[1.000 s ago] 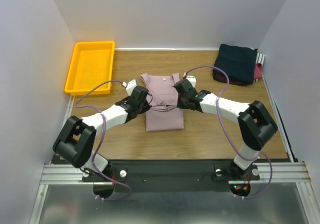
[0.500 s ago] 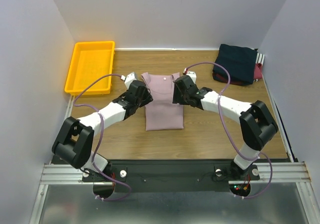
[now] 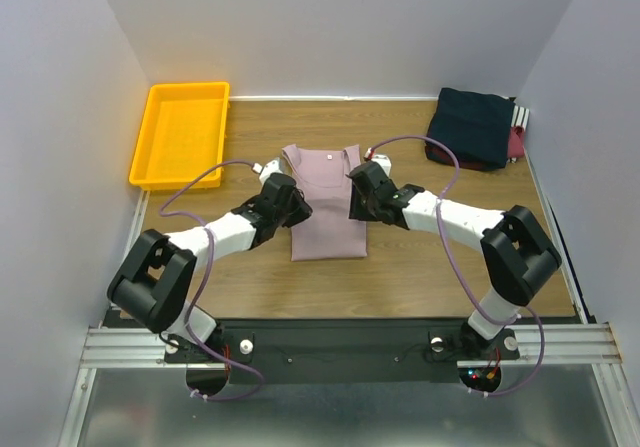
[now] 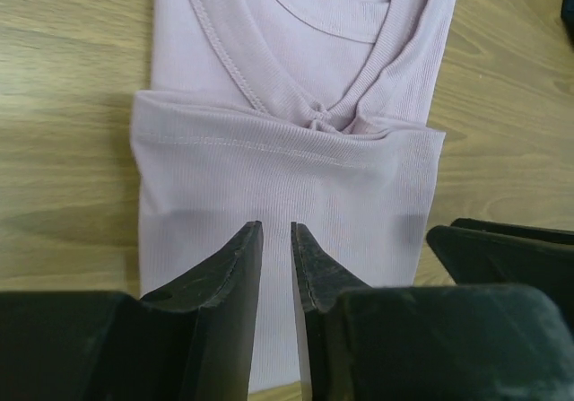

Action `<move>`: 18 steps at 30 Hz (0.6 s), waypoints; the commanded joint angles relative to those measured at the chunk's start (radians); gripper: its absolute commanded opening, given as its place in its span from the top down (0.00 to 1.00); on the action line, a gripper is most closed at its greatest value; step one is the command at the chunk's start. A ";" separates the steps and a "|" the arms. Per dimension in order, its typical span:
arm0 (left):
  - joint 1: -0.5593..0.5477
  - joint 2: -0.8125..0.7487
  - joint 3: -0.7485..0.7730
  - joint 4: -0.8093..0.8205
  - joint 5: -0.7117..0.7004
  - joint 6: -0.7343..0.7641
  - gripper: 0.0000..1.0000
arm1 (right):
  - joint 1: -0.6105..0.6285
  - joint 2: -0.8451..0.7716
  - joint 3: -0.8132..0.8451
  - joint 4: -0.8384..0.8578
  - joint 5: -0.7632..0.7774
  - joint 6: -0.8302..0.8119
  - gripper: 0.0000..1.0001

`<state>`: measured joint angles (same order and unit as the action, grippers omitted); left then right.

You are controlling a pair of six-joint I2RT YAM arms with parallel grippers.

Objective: Fold and stack the tank tops
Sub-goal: Fold the tank top

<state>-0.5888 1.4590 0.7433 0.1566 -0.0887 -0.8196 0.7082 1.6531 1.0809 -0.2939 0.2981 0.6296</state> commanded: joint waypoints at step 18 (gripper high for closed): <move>0.000 0.331 0.255 0.074 -0.005 0.005 0.63 | 0.007 0.076 -0.102 0.081 -0.008 0.024 0.58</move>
<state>-0.5880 1.7706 0.9344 0.2455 -0.0631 -0.8143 0.7082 1.7241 0.9852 -0.2424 0.2871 0.6571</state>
